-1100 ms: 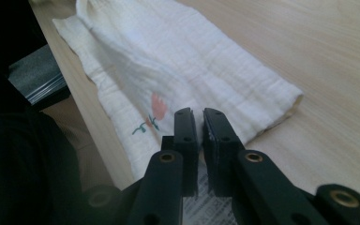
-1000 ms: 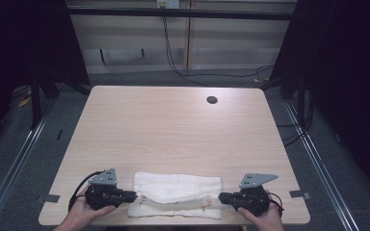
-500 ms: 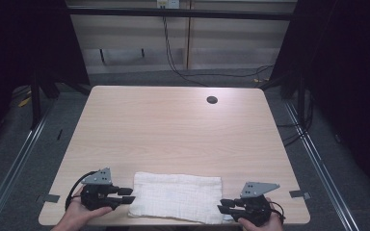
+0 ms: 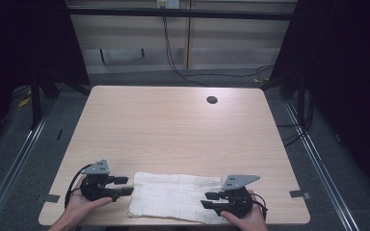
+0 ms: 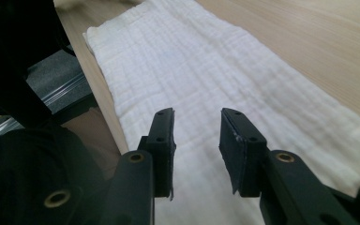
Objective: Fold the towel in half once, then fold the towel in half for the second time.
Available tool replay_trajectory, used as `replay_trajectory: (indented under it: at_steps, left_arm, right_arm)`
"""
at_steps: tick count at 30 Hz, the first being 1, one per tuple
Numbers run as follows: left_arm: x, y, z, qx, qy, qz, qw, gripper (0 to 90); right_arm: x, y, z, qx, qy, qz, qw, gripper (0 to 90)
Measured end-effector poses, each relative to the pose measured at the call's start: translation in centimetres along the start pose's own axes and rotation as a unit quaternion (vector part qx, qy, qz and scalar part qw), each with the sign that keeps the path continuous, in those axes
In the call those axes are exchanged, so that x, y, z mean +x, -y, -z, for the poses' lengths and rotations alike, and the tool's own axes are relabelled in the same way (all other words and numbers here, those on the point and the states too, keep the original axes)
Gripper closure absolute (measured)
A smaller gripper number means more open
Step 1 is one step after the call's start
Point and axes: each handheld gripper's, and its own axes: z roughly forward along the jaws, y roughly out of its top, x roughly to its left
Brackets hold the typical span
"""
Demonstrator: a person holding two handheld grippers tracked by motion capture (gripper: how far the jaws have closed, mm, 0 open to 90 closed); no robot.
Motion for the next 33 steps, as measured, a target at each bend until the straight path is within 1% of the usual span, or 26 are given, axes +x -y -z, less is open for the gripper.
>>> replay_trajectory:
  at_steps: [1, 2, 3, 4, 6, 8, 10, 12, 13, 14, 16, 17, 18, 19, 20, 22, 23, 24, 25, 27, 30, 31, 32, 33]
  left_arm:
    - [0.1, -0.2, -0.1, 0.000, -0.002, 0.001, 1.0000, 44.4]
    - [0.1, -0.7, -0.3, 0.007, -0.007, -0.010, 0.9999, 44.3]
    - [0.1, -1.1, -0.4, 0.009, -0.011, -0.016, 0.9998, 43.9]
    - [0.1, -1.4, -0.5, 0.006, -0.012, -0.017, 0.9998, 43.6]
    - [0.0, -2.3, -0.8, 0.003, -0.013, -0.020, 0.9997, 42.3]
    - [0.2, -3.2, -1.3, 0.005, -0.015, -0.026, 0.9995, 40.8]
    - [0.7, -4.0, -1.9, 0.012, -0.019, -0.031, 0.9993, 39.2]
    - [1.2, -4.7, -2.3, 0.005, -0.018, -0.023, 0.9996, 38.9]
    - [1.4, -5.0, -2.5, 0.006, -0.019, -0.025, 0.9995, 38.7]
    - [1.6, -5.3, -2.6, 0.004, -0.020, -0.024, 0.9995, 38.5]
    - [1.9, -5.5, -2.8, -0.004, -0.019, -0.018, 0.9996, 38.1]
    - [2.2, -5.4, -2.9, -0.006, -0.021, -0.013, 0.9997, 38.1]
    - [2.5, -5.3, -3.0, -0.013, -0.025, -0.006, 0.9996, 38.1]
    - [2.7, -5.1, -3.0, -0.010, -0.033, -0.003, 0.9994, 37.7]
    - [2.7, -5.1, -3.0, -0.010, -0.033, -0.003, 0.9994, 37.6]
    - [2.8, -4.8, -3.1, -0.009, -0.028, -0.002, 0.9996, 37.5]
    - [2.8, -4.6, -3.2, 0.001, -0.028, -0.011, 0.9995, 37.5]
    - [2.8, -4.5, -3.3, 0.005, -0.028, -0.016, 0.9995, 37.5]
    - [2.8, -4.4, -3.4, 0.006, -0.027, -0.014, 0.9995, 37.4]
    - [2.9, -4.3, -3.6, 0.012, -0.028, -0.014, 0.9994, 36.5]
    - [3.1, -4.3, -3.6, 0.011, -0.029, -0.012, 0.9994, 36.2]
    - [3.1, -4.2, -3.6, 0.009, -0.029, -0.009, 0.9995, 36.2]
    - [3.2, -4.2, -3.6, 0.009, -0.032, -0.009, 0.9994, 36.2]
    - [3.3, -4.2, -3.5, 0.010, -0.031, -0.009, 0.9994, 36.2]
  right_arm:
    - [0.1, -0.2, -0.4, 0.003, -0.003, 0.000, 1.0000, 65.2]
    - [0.2, -0.4, -0.7, 0.003, -0.005, -0.001, 1.0000, 65.1]
    - [0.4, -0.7, -1.3, 0.005, -0.009, -0.001, 0.9999, 64.9]
    - [0.6, -1.0, -1.8, 0.007, -0.008, 0.004, 0.9999, 64.3]
    - [1.0, -1.6, -2.7, 0.011, -0.015, 0.009, 0.9998, 63.8]
    - [1.4, -2.2, -3.5, 0.012, -0.022, 0.017, 0.9995, 63.1]
    - [2.0, -3.0, -4.2, 0.013, -0.032, 0.023, 0.9991, 62.6]
    - [2.7, -3.7, -4.9, 0.011, -0.039, 0.031, 0.9987, 62.1]
    - [3.1, -4.1, -5.4, 0.011, -0.048, 0.036, 0.9981, 61.7]
    - [3.3, -4.3, -5.6, 0.012, -0.050, 0.041, 0.9979, 61.5]
    - [3.8, -4.9, -6.3, 0.016, -0.057, 0.045, 0.9973, 61.0]
    - [4.4, -5.5, -7.0, 0.015, -0.065, 0.052, 0.9964, 60.4]
    - [4.4, -5.5, -7.0, 0.015, -0.065, 0.052, 0.9964, 60.4]
    - [5.1, -6.1, -7.9, 0.018, -0.075, 0.061, 0.9951, 59.9]
    - [5.1, -6.1, -7.9, 0.018, -0.075, 0.061, 0.9951, 59.9]
    - [5.7, -6.6, -8.8, 0.021, -0.088, 0.066, 0.9937, 59.4]
    - [5.9, -6.8, -9.1, 0.022, -0.089, 0.069, 0.9934, 59.6]
    - [6.2, -7.0, -9.6, 0.023, -0.088, 0.070, 0.9934, 60.7]
    - [6.3, -7.3, -10.1, 0.030, -0.090, 0.071, 0.9930, 61.3]
    - [6.5, -7.6, -10.9, 0.036, -0.092, 0.073, 0.9924, 62.3]
    - [7.0, -8.0, -11.9, 0.043, -0.102, 0.069, 0.9914, 63.8]
    - [7.4, -8.1, -12.4, 0.043, -0.108, 0.072, 0.9906, 64.2]
    - [7.4, -8.1, -12.4, 0.043, -0.108, 0.072, 0.9906, 64.2]
    - [7.5, -8.2, -12.6, 0.042, -0.114, 0.071, 0.9901, 64.2]
